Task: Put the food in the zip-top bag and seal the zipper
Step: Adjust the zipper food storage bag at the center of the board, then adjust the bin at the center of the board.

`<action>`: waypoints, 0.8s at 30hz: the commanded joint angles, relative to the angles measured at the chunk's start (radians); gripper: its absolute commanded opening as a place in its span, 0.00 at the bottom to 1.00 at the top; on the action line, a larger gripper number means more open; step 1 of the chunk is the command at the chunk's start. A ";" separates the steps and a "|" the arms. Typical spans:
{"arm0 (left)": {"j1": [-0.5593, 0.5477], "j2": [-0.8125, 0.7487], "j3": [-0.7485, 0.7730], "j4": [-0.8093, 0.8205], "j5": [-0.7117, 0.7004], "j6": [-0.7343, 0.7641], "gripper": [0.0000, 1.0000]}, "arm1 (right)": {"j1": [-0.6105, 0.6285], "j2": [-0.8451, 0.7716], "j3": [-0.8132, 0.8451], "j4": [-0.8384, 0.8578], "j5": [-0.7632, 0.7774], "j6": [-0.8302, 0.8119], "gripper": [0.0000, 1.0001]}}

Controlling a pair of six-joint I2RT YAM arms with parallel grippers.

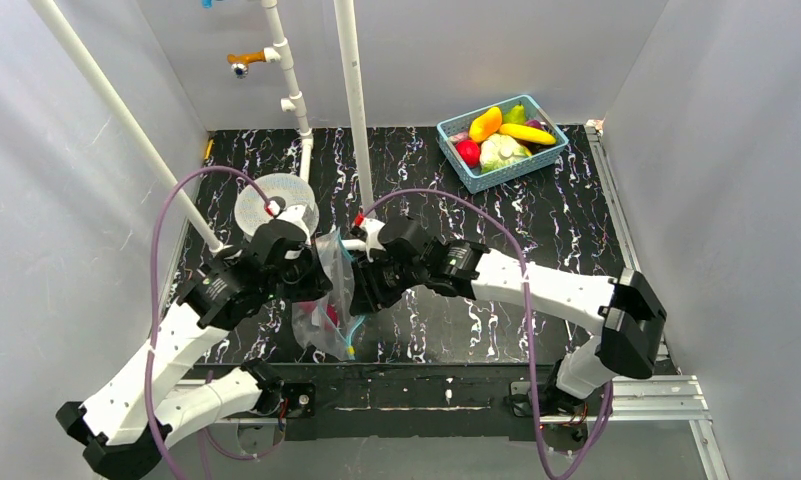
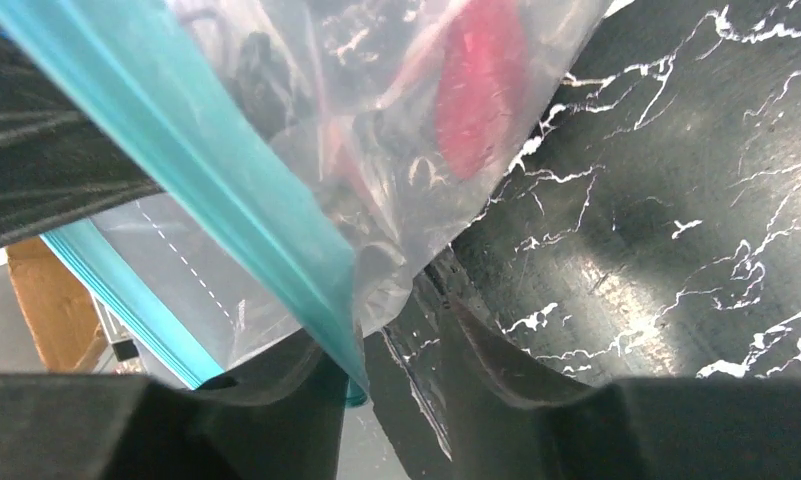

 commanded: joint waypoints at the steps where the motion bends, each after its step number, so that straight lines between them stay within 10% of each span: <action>1: 0.003 0.012 0.055 0.041 -0.062 0.073 0.00 | -0.022 -0.088 0.036 0.017 0.020 -0.044 0.53; 10: 0.002 0.166 -0.016 0.162 -0.187 0.289 0.00 | -0.102 -0.249 0.030 -0.111 0.230 -0.121 0.84; 24: 0.017 0.098 -0.163 0.262 -0.160 0.419 0.00 | -0.461 -0.355 -0.244 0.208 0.488 -0.078 0.86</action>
